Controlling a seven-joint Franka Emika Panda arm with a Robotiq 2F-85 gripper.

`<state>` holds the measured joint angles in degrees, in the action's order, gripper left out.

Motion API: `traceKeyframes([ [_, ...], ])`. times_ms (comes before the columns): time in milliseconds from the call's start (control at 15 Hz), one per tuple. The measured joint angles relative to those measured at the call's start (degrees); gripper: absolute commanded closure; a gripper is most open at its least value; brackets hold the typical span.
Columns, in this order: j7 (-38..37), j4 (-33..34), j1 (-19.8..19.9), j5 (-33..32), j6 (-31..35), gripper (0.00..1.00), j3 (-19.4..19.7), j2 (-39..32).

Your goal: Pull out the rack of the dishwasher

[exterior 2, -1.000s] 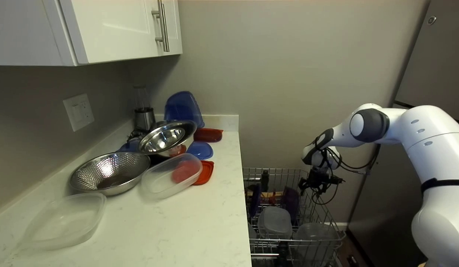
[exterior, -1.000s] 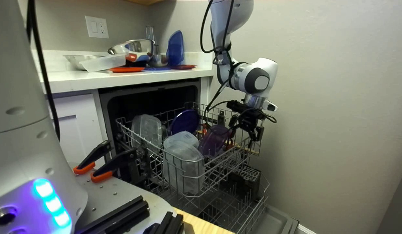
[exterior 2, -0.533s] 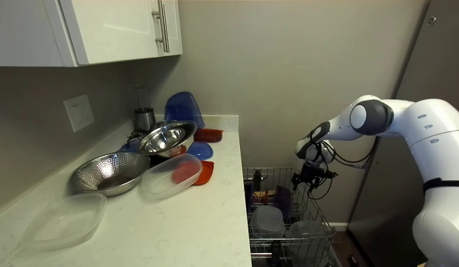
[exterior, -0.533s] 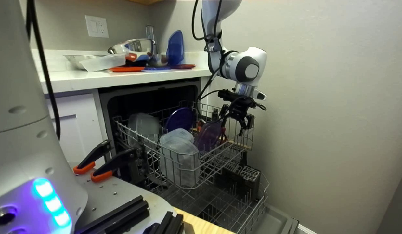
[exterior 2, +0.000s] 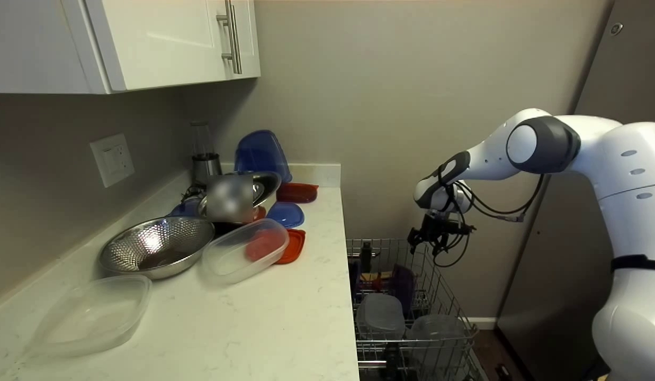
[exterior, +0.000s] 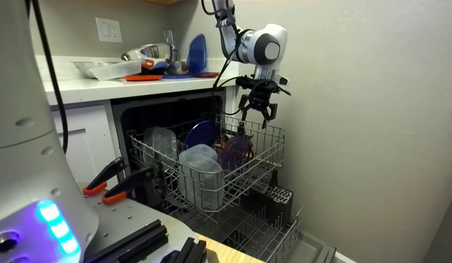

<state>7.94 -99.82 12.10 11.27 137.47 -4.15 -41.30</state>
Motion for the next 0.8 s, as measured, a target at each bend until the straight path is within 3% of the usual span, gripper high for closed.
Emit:
traceKeyframes([
  [800,-0.3,-5.7,-5.0,-0.2,-0.4,0.00,1.6,8.8],
])
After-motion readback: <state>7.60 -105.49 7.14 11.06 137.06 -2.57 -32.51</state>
